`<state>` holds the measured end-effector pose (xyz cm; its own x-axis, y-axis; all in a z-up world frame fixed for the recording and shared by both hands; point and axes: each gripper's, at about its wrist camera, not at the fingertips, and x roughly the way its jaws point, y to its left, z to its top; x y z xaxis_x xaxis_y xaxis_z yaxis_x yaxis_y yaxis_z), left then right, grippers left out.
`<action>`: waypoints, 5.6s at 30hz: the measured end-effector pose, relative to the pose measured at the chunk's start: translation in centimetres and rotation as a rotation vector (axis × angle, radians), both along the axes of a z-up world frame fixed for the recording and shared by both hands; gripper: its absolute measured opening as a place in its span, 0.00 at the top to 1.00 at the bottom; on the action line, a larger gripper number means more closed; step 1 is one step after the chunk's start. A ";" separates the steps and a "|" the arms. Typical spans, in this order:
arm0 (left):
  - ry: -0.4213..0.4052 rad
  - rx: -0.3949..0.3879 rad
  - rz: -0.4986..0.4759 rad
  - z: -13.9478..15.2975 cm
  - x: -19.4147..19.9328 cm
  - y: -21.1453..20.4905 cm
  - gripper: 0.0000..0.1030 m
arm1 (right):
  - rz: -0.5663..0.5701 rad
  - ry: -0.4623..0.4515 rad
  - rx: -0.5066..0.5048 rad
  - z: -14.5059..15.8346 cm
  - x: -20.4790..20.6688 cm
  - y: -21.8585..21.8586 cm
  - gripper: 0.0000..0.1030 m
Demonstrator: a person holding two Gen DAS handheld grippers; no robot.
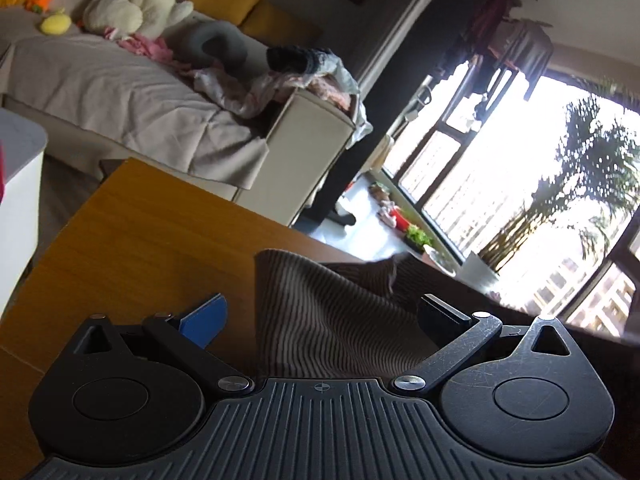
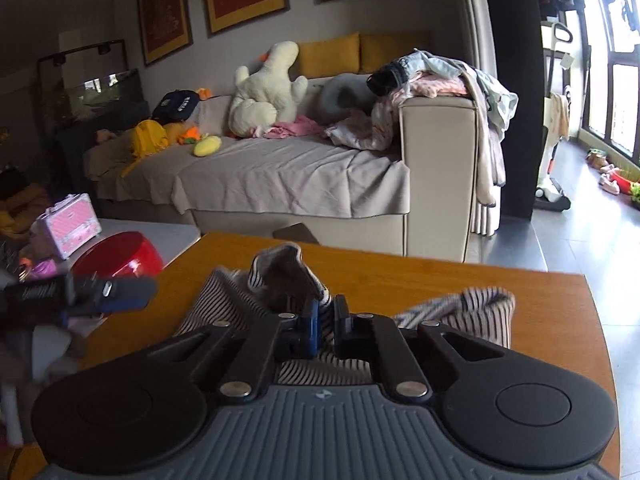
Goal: Fold clothes
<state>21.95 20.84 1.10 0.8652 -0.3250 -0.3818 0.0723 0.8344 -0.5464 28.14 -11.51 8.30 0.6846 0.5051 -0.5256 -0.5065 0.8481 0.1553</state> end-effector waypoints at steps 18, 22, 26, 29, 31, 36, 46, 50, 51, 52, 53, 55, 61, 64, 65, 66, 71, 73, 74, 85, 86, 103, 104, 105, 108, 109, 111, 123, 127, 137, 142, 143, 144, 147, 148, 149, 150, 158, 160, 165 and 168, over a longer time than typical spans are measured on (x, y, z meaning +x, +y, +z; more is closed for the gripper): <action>0.016 0.317 -0.077 -0.4 0.9 -9.1 0.00 | -0.238 0.137 0.067 -2.6 2.0 -5.9 0.47; 0.125 0.258 -0.068 -0.2 4.1 -6.0 0.00 | -0.300 0.222 0.101 -4.1 7.0 -7.2 0.45; 0.256 0.205 -0.169 -1.8 8.5 -4.4 0.01 | -0.319 0.303 0.097 -6.1 11.1 -7.6 0.44; 0.275 0.232 -0.173 -2.6 10.5 -4.1 0.04 | -0.292 0.319 0.125 -7.1 12.8 -7.9 0.44; 0.266 0.237 -0.191 -2.6 11.4 -4.1 0.05 | -0.226 0.312 0.137 -7.4 13.6 -7.7 0.43; 0.210 0.300 -0.211 -2.8 12.8 -5.1 0.32 | -0.084 0.258 0.080 -7.4 14.0 -5.9 0.64; 0.048 0.338 -0.224 3.7 6.3 -4.9 0.73 | 0.036 0.007 0.054 0.2 5.3 -7.0 0.78; -0.004 0.331 -0.239 5.3 0.1 -4.5 0.74 | 0.081 -0.041 0.006 1.5 -1.0 -7.9 0.81; -0.008 0.335 -0.242 5.3 -1.3 -4.4 0.74 | 0.088 -0.047 -0.012 1.5 -2.5 -8.0 0.83; -0.009 0.343 -0.244 5.1 -2.6 -4.5 0.75 | 0.095 -0.052 -0.031 1.4 -3.9 -8.1 0.83; -0.004 0.347 -0.246 4.9 -3.8 -4.5 0.75 | 0.101 -0.050 -0.044 1.2 -5.3 -8.1 0.84; 0.023 0.349 -0.258 4.2 -5.9 -4.6 0.75 | 0.110 -0.029 -0.062 0.3 -7.5 -8.2 0.84; 0.116 0.384 -0.279 1.1 -10.3 -3.9 0.75 | 0.078 0.057 -0.144 -3.7 -12.2 -8.6 0.84; 0.143 0.386 -0.280 0.0 -12.0 -3.0 0.75 | 0.021 0.071 -0.126 -4.2 -13.4 -9.9 0.84; 0.138 0.375 -0.276 0.0 -12.5 -2.6 0.71 | -0.001 0.077 -0.105 -4.1 -13.6 -10.5 0.84; 0.119 0.353 -0.269 0.3 -13.0 -2.1 0.68 | -0.028 0.085 -0.073 -4.0 -13.7 -11.1 0.83; 0.043 0.190 -0.202 2.6 -13.4 0.5 0.37 | -0.177 0.213 0.238 -3.9 -12.9 -14.2 0.48; 0.046 0.129 -0.176 3.4 -12.1 0.9 0.29 | -0.203 0.272 0.380 -4.3 -12.3 -14.6 0.47; 0.059 0.109 -0.173 3.6 -11.1 0.7 0.26 | -0.209 0.300 0.429 -4.6 -11.7 -14.4 0.45; 0.295 0.077 -0.197 1.7 -3.0 -2.9 0.19 | -0.189 0.311 0.369 -5.8 -6.5 -8.8 0.79; 0.290 0.088 -0.201 1.7 -3.0 -3.0 0.19 | -0.167 0.275 0.371 -4.7 -6.4 -9.0 0.80; 0.322 0.174 -0.264 -0.4 -5.1 -2.6 0.18 | -0.291 0.278 0.294 -5.8 -8.3 -14.7 0.55; 0.329 0.166 -0.273 -0.6 -5.1 -2.9 0.18 | -0.281 0.270 0.292 -5.9 -8.3 -14.3 0.55; 0.337 0.166 -0.283 -0.8 -5.1 -3.3 0.18 | -0.272 0.252 0.288 -5.9 -8.4 -13.8 0.54; 0.353 0.173 -0.303 -1.7 -5.2 -4.4 0.20 | -0.302 0.118 0.275 -5.3 -10.0 -13.2 0.52; 0.348 0.173 -0.303 -1.8 -5.2 -4.6 0.21 | -0.314 0.068 0.283 -4.9 -10.7 -13.1 0.50; 0.338 0.173 -0.305 -1.9 -5.0 -4.8 0.22 | -0.292 0.027 0.306 -4.0 -11.1 -12.9 0.29; 0.286 0.179 -0.295 -2.4 -3.8 -4.9 0.36 | -0.153 0.151 0.089 -7.2 -7.0 -6.2 0.51; 0.280 0.189 -0.262 -2.2 -2.2 -4.5 0.48 | -0.148 0.142 0.084 -7.3 -5.0 -5.6 0.59; 0.173 0.232 -0.236 2.2 -3.1 -5.4 0.64 | -0.097 0.062 0.142 -2.4 -6.3 -6.4 0.76; 0.144 0.242 -0.270 3.8 -7.1 -5.8 0.64 | -0.073 0.064 0.211 -0.8 -9.4 -8.2 0.76; 0.149 0.242 -0.280 3.6 -7.9 -5.8 0.64 | -0.071 0.073 0.216 -1.0 -10.1 -8.6 0.76; 0.157 0.240 -0.289 3.3 -8.7 -5.8 0.64 | -0.068 0.084 0.219 -1.3 -10.7 -8.9 0.76; 0.201 0.240 -0.305 1.2 -10.2 -5.8 0.62 | -0.079 0.141 0.195 -3.5 -11.8 -9.4 0.75; 0.229 0.248 -0.301 0.2 -10.3 -5.8 0.61 | -0.092 0.162 0.165 -4.6 -12.2 -9.4 0.75; 0.246 0.267 -0.291 -0.6 -10.4 -5.9 0.59 | -0.111 0.175 0.125 -5.8 -12.4 -9.2 0.73; 0.247 0.292 -0.281 -0.9 -10.5 -5.9 0.56 | -0.127 0.176 0.087 -6.6 -12.7 -9.1 0.66; 0.151 0.337 -0.231 2.0 -12.3 -5.9 0.39 | -0.218 0.009 0.067 -3.0 -13.2 -11.2 0.00; 0.120 0.289 -0.237 3.3 -13.0 -5.9 0.30 | -0.225 -0.024 0.052 -1.9 -12.1 -11.2 0.00; 0.204 0.073 -0.405 1.5 -13.0 -8.4 0.25 | -0.254 -0.039 -0.098 -2.3 -7.0 -9.3 0.00; 0.248 0.097 -0.421 -0.7 -12.3 -9.9 0.25 | -0.261 0.047 -0.253 -5.5 -4.1 -8.1 0.00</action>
